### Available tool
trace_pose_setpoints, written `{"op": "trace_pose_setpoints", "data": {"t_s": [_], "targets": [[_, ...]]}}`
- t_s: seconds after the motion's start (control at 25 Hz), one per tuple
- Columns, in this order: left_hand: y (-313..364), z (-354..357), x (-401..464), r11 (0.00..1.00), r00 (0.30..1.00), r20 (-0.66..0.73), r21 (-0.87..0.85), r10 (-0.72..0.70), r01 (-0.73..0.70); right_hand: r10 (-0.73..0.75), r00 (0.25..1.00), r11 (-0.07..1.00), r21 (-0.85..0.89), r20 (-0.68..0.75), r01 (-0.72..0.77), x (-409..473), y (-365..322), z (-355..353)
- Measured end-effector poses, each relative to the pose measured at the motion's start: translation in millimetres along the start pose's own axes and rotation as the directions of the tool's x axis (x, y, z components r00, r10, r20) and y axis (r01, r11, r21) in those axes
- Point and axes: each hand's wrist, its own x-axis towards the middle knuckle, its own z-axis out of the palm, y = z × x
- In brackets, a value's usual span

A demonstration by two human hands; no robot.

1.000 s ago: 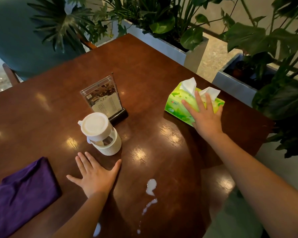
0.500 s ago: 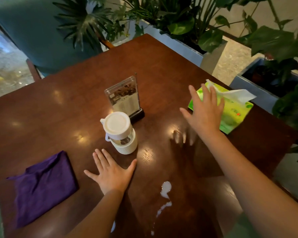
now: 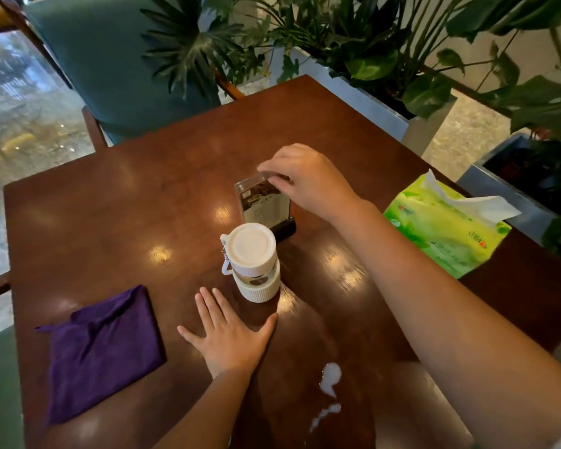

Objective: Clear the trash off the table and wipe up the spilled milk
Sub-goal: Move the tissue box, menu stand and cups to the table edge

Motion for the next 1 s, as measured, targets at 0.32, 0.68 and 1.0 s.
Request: {"op": "trace_pose_setpoints", "data": {"t_s": [0.32,0.68,1.0], "targets": [[1.9,-1.5,-0.6,1.000,1.000,0.026,0.003,-0.005,0.005,0.079,0.994,0.994,-0.074,-0.082,-0.085,-13.2,24.9,-31.6],[3.1,-5.6,-2.6,1.000,0.999,0.033,-0.007,-0.001,0.002,0.370,0.920,0.911,-0.142,-0.132,-0.387,-42.5,88.2,-76.4],[4.6,-6.5,-3.6,1.000,0.999,0.042,-0.013,-0.010,0.011,0.417,0.864,0.870,-0.153,-0.282,-0.469,-54.1,101.0,-64.2]]}}
